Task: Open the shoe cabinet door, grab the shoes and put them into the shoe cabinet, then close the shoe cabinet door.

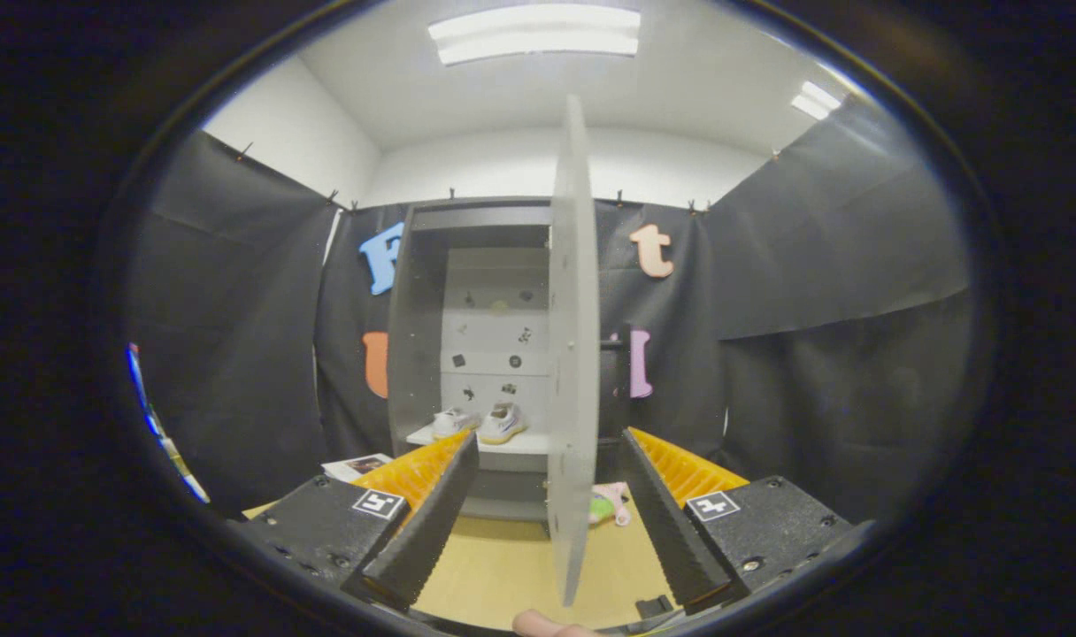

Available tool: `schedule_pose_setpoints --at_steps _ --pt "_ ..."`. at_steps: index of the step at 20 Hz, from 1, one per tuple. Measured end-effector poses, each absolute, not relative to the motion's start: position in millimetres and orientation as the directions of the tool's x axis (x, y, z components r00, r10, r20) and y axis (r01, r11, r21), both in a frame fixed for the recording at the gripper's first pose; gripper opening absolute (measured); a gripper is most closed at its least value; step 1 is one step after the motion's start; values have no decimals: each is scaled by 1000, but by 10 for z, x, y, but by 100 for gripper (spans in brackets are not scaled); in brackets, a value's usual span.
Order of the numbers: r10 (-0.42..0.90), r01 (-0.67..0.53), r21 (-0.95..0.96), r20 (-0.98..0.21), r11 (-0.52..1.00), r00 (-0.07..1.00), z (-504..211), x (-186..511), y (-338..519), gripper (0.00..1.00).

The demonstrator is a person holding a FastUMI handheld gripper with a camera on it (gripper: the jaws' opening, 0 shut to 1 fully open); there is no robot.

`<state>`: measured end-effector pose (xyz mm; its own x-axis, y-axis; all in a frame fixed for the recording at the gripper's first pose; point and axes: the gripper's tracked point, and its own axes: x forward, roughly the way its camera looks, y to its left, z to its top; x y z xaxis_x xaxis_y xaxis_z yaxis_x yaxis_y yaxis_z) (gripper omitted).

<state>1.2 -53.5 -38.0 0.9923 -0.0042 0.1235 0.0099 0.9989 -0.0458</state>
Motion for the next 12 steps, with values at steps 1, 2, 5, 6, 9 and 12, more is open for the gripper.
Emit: schedule_pose_setpoints --at_steps 1,2,5,6,9,12 --pt "-32 36 -30 137 999 990 -361 -12 -695 100" --pt "-67 71 -21 153 997 986 -324 -37 -873 100" --pt "-201 210 -32 175 977 964 -306 -27 -1415 100" --pt "-229 240 -44 178 970 957 -300 -5 -1555 100" --pt "-256 263 -34 141 964 956 -336 157 -1823 100" --pt "-274 280 -35 117 959 955 -335 390 -2015 100"
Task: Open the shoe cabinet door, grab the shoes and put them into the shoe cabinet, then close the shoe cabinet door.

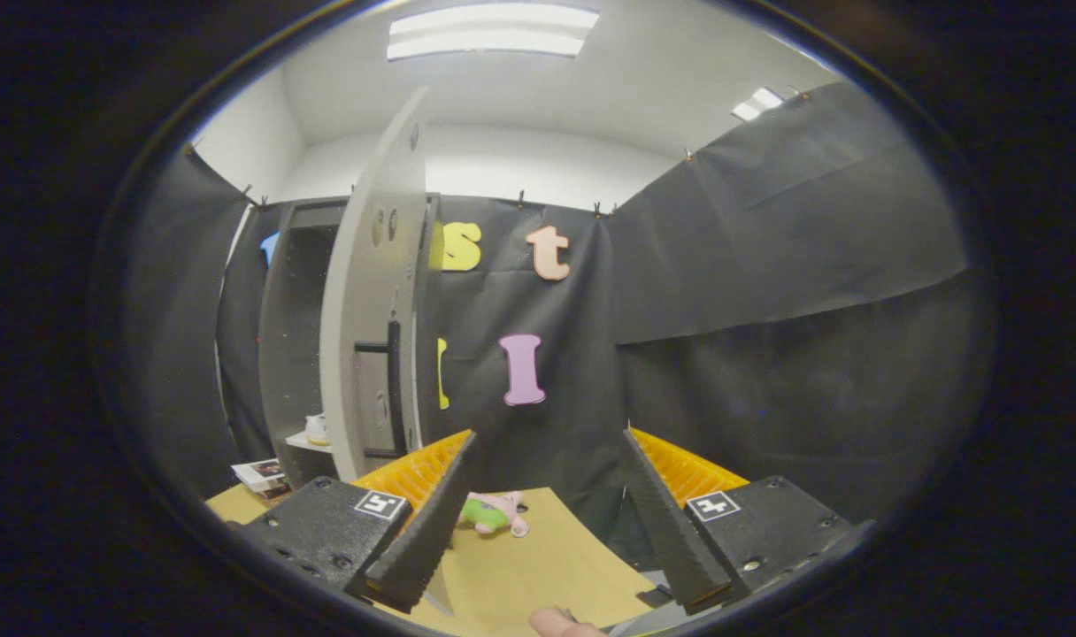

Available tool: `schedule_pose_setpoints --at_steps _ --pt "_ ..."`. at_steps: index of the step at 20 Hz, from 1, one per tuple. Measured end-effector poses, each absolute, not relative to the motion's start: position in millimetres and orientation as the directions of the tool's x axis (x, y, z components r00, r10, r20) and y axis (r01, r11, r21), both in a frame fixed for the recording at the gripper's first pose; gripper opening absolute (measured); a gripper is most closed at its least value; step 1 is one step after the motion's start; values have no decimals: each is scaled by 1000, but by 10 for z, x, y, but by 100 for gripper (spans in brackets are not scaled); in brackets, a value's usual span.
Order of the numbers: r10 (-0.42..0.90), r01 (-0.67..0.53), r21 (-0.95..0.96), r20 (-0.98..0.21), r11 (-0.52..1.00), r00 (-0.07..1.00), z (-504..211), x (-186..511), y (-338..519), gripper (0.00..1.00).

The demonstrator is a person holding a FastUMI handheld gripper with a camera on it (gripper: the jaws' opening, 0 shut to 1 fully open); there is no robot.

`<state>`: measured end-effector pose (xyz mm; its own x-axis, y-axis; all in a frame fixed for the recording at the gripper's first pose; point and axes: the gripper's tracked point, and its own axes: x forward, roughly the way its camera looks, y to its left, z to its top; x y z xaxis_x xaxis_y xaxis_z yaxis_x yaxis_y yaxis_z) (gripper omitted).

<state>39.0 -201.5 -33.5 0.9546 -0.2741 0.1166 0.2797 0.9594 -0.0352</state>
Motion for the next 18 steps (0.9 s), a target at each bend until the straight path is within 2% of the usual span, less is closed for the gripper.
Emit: schedule_pose_setpoints --at_steps 8,15,18 --pt "-150 146 -159 -15 976 989 -360 916 -2119 100" --pt "-110 106 -87 -36 991 993 -478 1006 -2101 100" --pt "-60 59 -70 -10 996 998 -380 1010 -1882 100"
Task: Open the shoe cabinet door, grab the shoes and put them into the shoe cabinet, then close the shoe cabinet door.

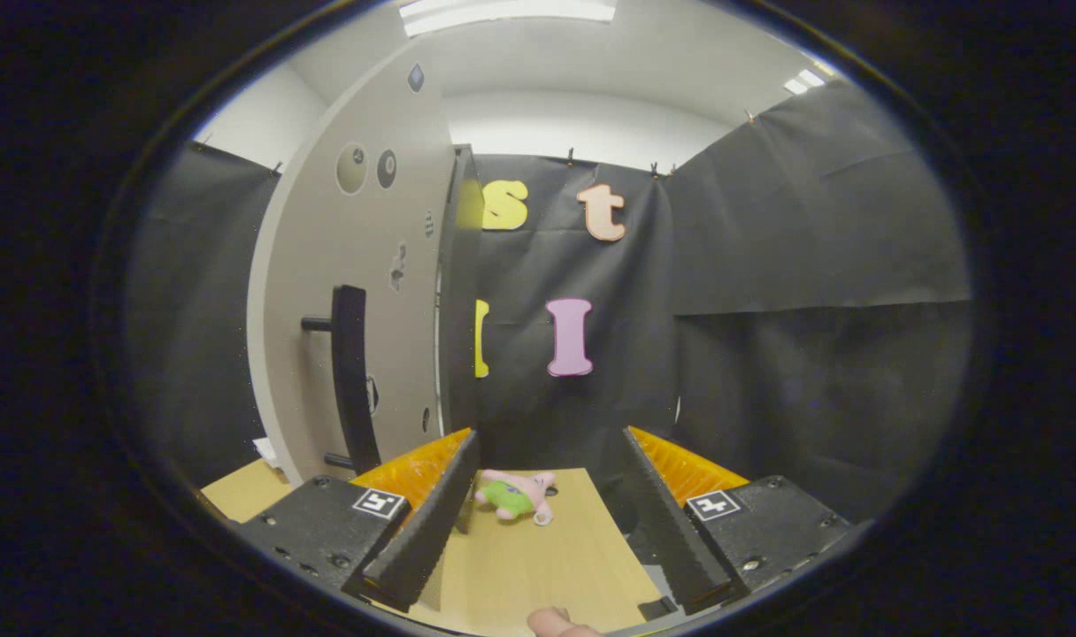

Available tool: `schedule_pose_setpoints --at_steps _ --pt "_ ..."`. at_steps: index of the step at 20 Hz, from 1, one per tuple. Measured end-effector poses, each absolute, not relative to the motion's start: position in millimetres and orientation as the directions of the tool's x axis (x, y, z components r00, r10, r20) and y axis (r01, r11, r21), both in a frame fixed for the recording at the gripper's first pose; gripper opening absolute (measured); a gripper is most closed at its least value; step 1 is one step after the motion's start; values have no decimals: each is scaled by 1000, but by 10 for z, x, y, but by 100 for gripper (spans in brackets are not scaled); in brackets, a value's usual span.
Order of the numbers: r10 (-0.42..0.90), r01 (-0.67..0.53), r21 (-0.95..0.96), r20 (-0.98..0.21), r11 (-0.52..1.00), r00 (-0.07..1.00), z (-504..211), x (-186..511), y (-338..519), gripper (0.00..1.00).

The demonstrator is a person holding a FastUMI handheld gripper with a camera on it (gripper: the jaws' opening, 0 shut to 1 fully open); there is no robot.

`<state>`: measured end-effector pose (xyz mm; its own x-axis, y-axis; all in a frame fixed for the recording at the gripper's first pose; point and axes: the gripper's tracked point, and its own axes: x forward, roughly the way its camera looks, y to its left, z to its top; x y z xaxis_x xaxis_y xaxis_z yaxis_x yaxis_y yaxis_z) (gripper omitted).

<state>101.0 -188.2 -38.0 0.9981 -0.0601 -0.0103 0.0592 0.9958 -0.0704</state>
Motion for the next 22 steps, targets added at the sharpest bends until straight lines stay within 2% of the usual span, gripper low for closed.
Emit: schedule_pose_setpoints --at_steps 4,7,11,22 --pt "53 -55 -80 -29 995 998 -395 1044 -1529 100" --pt "81 -84 -85 -34 993 996 -405 1051 -1313 95" --pt "127 -130 -75 -44 989 991 -429 1012 -979 94" --pt "41 -41 -109 0 993 999 -432 957 -400 94"
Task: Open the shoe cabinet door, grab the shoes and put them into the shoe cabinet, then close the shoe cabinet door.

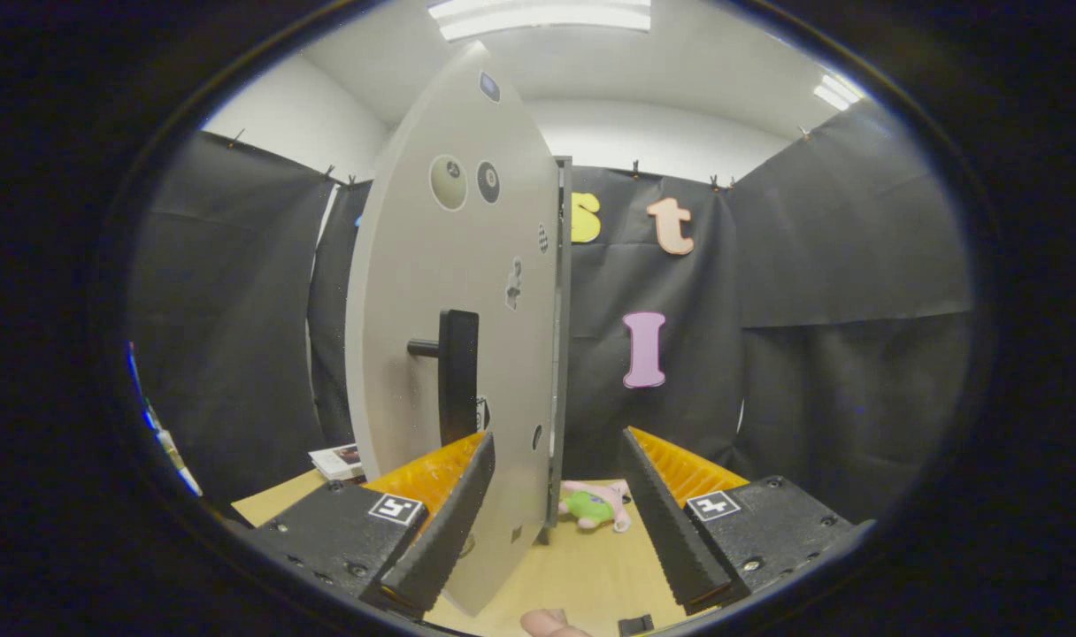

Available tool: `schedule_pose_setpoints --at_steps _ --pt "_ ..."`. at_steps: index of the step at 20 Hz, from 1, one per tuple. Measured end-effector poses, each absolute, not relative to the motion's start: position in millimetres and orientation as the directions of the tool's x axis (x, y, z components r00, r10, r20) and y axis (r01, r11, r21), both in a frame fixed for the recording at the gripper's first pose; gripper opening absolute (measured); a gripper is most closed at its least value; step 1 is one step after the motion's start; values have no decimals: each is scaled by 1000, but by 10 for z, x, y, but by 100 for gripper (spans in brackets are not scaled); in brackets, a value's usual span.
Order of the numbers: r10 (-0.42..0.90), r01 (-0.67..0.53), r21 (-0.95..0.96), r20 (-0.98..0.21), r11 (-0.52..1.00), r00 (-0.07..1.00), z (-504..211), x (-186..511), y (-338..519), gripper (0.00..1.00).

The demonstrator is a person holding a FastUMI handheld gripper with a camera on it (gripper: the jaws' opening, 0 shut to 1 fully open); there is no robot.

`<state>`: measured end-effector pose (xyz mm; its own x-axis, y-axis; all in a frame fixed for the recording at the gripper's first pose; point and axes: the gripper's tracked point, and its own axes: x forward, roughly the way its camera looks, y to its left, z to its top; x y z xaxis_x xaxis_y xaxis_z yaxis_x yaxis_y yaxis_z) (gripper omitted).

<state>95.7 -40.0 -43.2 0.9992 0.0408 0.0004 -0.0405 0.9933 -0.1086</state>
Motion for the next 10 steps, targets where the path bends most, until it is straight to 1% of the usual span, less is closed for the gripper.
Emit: schedule_pose_setpoints --at_steps 2,7,10 --pt "41 -40 -119 3 992 999 -437 965 -258 93" --pt "96 -96 -136 -3 986 995 -497 1087 245 94" --pt "103 -103 -157 -12 982 995 -498 1200 553 94"
